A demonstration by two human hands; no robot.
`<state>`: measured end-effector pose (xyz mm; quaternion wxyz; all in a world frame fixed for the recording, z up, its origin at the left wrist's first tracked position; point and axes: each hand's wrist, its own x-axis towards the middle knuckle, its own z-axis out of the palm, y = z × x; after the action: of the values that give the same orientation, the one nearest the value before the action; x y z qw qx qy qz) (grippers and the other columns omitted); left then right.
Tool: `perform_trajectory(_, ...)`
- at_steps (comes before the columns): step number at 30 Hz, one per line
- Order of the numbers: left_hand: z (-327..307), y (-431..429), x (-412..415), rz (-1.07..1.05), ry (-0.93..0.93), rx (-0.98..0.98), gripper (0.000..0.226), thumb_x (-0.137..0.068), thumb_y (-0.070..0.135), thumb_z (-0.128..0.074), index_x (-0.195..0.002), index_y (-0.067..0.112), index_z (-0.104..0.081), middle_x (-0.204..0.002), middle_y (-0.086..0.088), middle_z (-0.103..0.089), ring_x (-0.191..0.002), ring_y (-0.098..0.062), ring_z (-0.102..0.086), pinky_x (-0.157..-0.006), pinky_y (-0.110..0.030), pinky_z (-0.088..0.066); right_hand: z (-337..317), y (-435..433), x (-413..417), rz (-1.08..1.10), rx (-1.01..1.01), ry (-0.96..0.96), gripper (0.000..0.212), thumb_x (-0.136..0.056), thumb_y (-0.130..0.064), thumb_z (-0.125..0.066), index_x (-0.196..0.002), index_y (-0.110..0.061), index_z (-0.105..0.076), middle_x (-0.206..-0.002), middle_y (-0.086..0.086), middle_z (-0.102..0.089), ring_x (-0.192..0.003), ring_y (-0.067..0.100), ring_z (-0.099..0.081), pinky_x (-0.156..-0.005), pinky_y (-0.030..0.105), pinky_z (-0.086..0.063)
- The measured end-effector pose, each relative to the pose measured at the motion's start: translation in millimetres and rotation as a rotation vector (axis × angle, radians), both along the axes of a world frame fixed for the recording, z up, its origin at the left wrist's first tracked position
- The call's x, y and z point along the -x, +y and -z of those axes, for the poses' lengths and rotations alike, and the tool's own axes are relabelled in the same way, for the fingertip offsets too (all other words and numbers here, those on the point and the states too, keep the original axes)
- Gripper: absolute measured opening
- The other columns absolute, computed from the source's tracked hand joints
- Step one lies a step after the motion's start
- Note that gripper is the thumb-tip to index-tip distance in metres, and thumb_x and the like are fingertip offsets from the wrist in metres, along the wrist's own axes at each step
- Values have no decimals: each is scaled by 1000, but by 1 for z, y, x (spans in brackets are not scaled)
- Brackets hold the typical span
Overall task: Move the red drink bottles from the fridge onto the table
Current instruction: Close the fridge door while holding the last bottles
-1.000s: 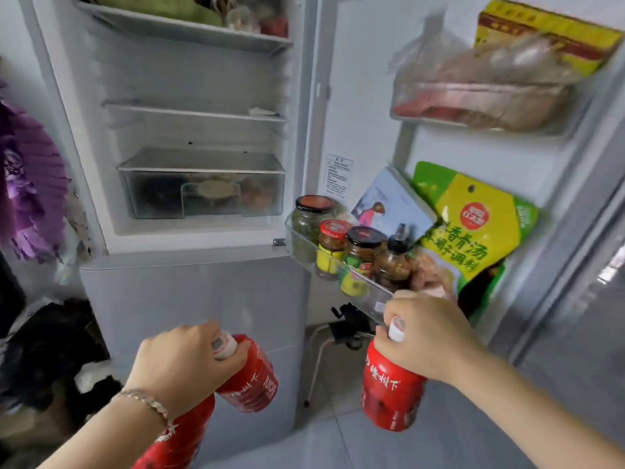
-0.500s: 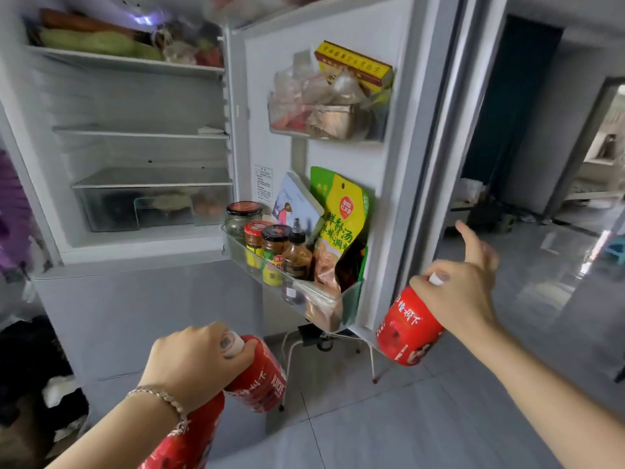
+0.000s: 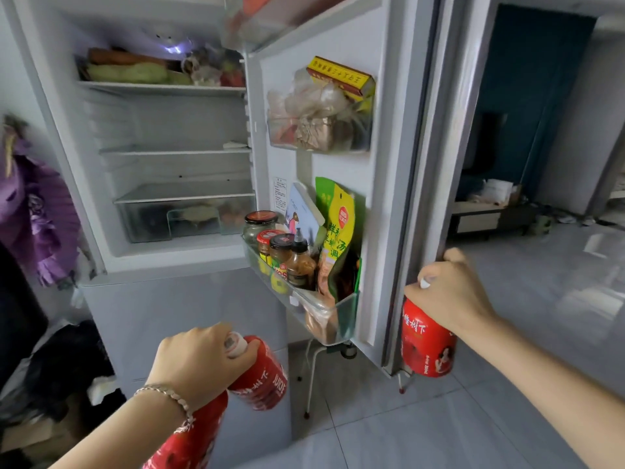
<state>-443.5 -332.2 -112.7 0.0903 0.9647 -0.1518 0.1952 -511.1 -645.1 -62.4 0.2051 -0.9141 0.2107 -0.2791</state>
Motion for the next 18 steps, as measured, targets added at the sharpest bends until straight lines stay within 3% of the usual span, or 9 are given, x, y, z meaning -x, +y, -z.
perform_trajectory(5, 5, 17, 6, -54, -13, 14, 50, -74, 71, -40, -58, 24, -39, -49, 11, -48, -45, -4, -42, -44, -18, -24, -16, 58, 14, -160, 91, 205, 23, -76, -36, -64, -68, -15, -62, -97, 1, -29, -85, 22, -46, -75, 33, -47)
perform_trajectory(9, 10, 42, 10, -122, 8, 57, 51, -75, 70, -41, -63, 21, -49, -53, 10, -54, -51, -5, -50, -48, -22, -32, -32, 115, 16, -264, 286, 368, 21, -79, -40, -54, -82, -21, -62, -94, 2, -23, -69, 24, -43, -68, 28, -38)
perform_trajectory(13, 18, 83, 16, -217, 19, 77, 49, -75, 70, -42, -67, 22, -53, -56, 11, -54, -54, -5, -51, -49, -22, -32, -37, 172, 8, -366, 317, 375, 28, -81, -40, -52, -99, -23, -64, -88, 2, -26, -63, 23, -37, -68, 26, -34)
perform_trajectory(18, 25, 150, 22, -343, 8, 81, 50, -75, 69, -42, -60, 21, -42, -53, 10, -52, -50, -6, -47, -49, -23, -30, -32, 247, -19, -473, 342, 358, 29, -82, -31, -55, -103, -12, -64, -107, 14, -44, -72, 27, -40, -69, 28, -34)
